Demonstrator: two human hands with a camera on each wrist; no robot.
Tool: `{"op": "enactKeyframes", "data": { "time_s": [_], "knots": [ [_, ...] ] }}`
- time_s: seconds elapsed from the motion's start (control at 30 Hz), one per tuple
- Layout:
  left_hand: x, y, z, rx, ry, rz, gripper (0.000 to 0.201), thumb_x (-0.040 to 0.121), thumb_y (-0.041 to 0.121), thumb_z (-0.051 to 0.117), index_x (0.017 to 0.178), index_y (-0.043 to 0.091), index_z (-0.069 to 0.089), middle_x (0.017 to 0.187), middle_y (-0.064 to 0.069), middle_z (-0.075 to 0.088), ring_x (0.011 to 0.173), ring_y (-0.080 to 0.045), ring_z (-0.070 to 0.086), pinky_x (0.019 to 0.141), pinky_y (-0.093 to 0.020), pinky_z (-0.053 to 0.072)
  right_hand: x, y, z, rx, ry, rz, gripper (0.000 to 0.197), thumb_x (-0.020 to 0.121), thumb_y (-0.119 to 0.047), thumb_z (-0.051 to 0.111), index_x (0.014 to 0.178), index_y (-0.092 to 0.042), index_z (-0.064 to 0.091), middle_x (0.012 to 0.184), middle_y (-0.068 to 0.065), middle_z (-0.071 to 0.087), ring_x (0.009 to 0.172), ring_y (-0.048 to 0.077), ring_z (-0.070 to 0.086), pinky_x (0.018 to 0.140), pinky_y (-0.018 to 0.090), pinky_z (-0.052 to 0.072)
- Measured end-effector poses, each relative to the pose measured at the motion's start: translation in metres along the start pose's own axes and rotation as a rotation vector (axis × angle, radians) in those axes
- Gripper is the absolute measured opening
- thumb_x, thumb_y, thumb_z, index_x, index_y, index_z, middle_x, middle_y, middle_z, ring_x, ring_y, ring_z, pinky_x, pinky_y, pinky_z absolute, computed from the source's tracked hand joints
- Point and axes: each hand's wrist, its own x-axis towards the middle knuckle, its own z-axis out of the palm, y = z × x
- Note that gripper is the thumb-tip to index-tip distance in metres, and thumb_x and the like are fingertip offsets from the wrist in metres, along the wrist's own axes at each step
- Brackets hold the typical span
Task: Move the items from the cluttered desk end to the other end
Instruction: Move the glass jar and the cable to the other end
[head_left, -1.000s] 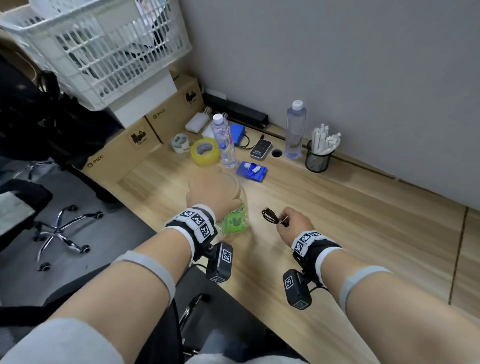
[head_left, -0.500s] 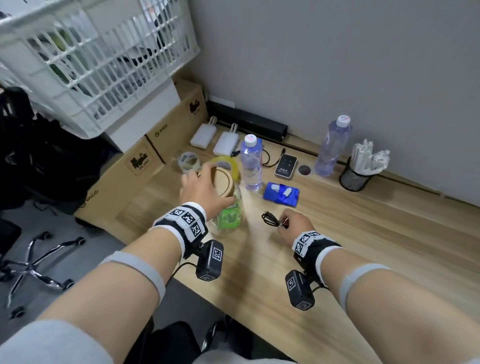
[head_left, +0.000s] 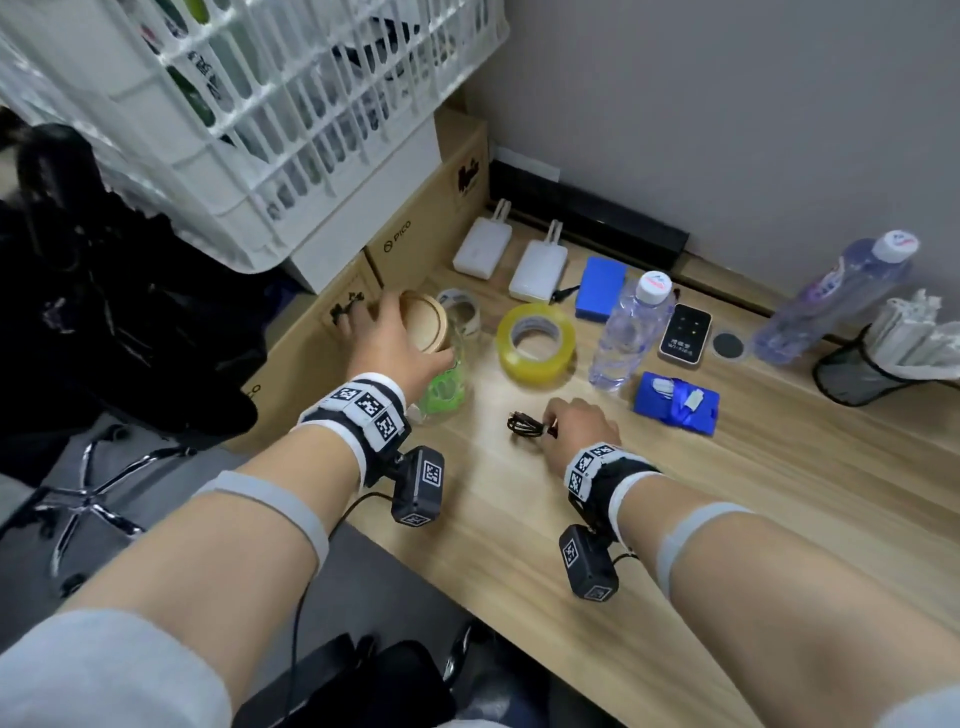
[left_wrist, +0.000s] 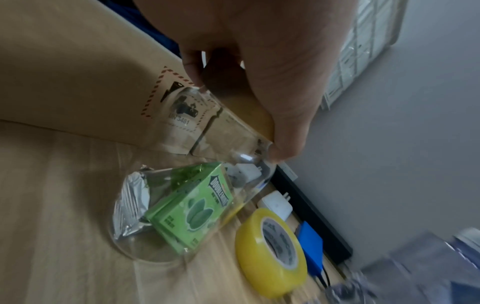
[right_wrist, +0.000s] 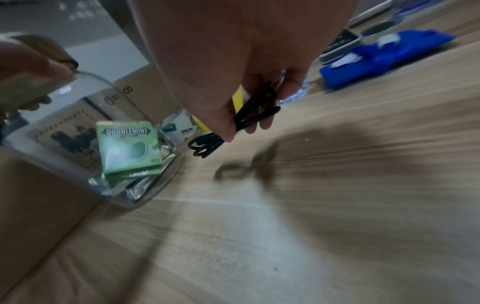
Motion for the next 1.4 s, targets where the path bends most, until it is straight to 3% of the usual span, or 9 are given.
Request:
{"op": "enactKeyframes", "data": {
  "time_s": [0.17, 0.37, 0.5, 0.6, 0.7, 0.77, 0.9, 1.13, 1.4],
  "knots": [
    [0.020, -0.010, 0.005, -0.001, 0.054, 0.025, 0.099, 0.055, 0.063, 0.076, 0.141, 0.028, 0.040, 0.137, -0.016, 0.047, 0.128, -0.037, 0.042, 0.107, -0.047, 0.037, 0.021, -0.018, 0.009, -0.042, -0.050, 0.000, 0.022, 0.090, -0.018, 0.053, 0.111, -0.023, 0.057, 0.114, 0.007, 0.053, 0.116, 0.031, 0.045, 0.094, 0.041, 0.041],
    [0.012, 0.000, 0.007, 0.087, 0.097, 0.066, 0.096, 0.062, 0.057, 0.076, 0.144, 0.025, 0.038, 0.147, -0.014, 0.038, 0.140, -0.034, 0.031, 0.114, -0.052, 0.026, 0.021, -0.023, 0.009, -0.012, -0.093, 0.061, 0.039, 0.081, -0.004, 0.056, 0.118, -0.017, 0.052, 0.123, 0.011, 0.046, 0.123, 0.031, 0.039, 0.092, 0.042, 0.047],
    [-0.007, 0.026, 0.009, 0.159, 0.160, 0.180, 0.085, 0.065, 0.055, 0.074, 0.139, 0.029, 0.042, 0.141, -0.011, 0.041, 0.134, -0.032, 0.036, 0.114, -0.052, 0.026, 0.006, -0.009, 0.000, 0.076, -0.019, 0.074, 0.038, 0.087, -0.015, 0.057, 0.125, -0.018, 0.053, 0.130, 0.009, 0.045, 0.127, 0.028, 0.038, 0.096, 0.039, 0.045],
    [-0.031, 0.056, 0.014, 0.119, 0.210, 0.221, 0.065, 0.067, 0.055, 0.073, 0.122, 0.025, 0.053, 0.124, -0.006, 0.048, 0.118, -0.028, 0.044, 0.104, -0.044, 0.036, -0.016, 0.016, -0.017, 0.156, 0.044, 0.056, 0.035, 0.092, -0.024, 0.058, 0.126, -0.018, 0.056, 0.135, 0.011, 0.046, 0.133, 0.029, 0.037, 0.107, 0.038, 0.037],
    [-0.063, 0.088, 0.031, 0.092, 0.131, 0.160, 0.055, 0.069, 0.059, 0.071, 0.106, 0.021, 0.053, 0.117, -0.006, 0.052, 0.111, -0.029, 0.046, 0.096, -0.043, 0.040, -0.045, 0.057, -0.034, 0.254, 0.107, 0.113, 0.029, 0.092, -0.026, 0.057, 0.119, -0.016, 0.063, 0.133, 0.013, 0.050, 0.131, 0.032, 0.041, 0.106, 0.036, 0.036],
    [-0.089, 0.112, 0.051, 0.075, -0.033, 0.115, 0.053, 0.070, 0.064, 0.063, 0.103, 0.022, 0.057, 0.117, -0.006, 0.055, 0.114, -0.031, 0.046, 0.096, -0.045, 0.040, -0.071, 0.092, -0.045, 0.327, 0.157, 0.162, 0.025, 0.092, -0.024, 0.057, 0.114, -0.017, 0.066, 0.128, 0.013, 0.054, 0.129, 0.032, 0.045, 0.104, 0.034, 0.035],
    [-0.157, 0.181, 0.088, -0.051, -0.399, 0.143, 0.043, 0.067, 0.064, 0.049, 0.078, 0.026, 0.065, 0.102, -0.005, 0.068, 0.105, -0.036, 0.058, 0.093, -0.047, 0.048, -0.139, 0.176, -0.067, 0.416, 0.291, 0.281, 0.021, 0.093, -0.023, 0.056, 0.108, -0.016, 0.070, 0.129, 0.012, 0.058, 0.128, 0.031, 0.048, 0.103, 0.030, 0.036],
    [-0.349, 0.336, 0.132, -0.223, -0.644, 0.431, 0.035, 0.088, 0.044, 0.052, 0.065, 0.018, 0.052, 0.085, -0.009, 0.065, 0.103, -0.038, 0.061, 0.092, -0.041, 0.050, -0.317, 0.356, -0.095, 0.500, 0.511, 0.491, 0.017, 0.091, -0.022, 0.060, 0.100, -0.017, 0.073, 0.122, 0.013, 0.063, 0.118, 0.029, 0.057, 0.093, 0.026, 0.040],
    [-0.587, 0.478, 0.163, -0.249, -0.785, 0.843, 0.040, 0.097, 0.048, 0.046, 0.110, 0.015, 0.065, 0.113, -0.007, 0.069, 0.110, -0.031, 0.060, 0.095, -0.039, 0.048, -0.538, 0.527, -0.116, 0.539, 0.724, 0.767, 0.016, 0.091, -0.022, 0.058, 0.095, -0.022, 0.074, 0.116, 0.011, 0.069, 0.114, 0.029, 0.061, 0.092, 0.030, 0.045]
  ]
}}
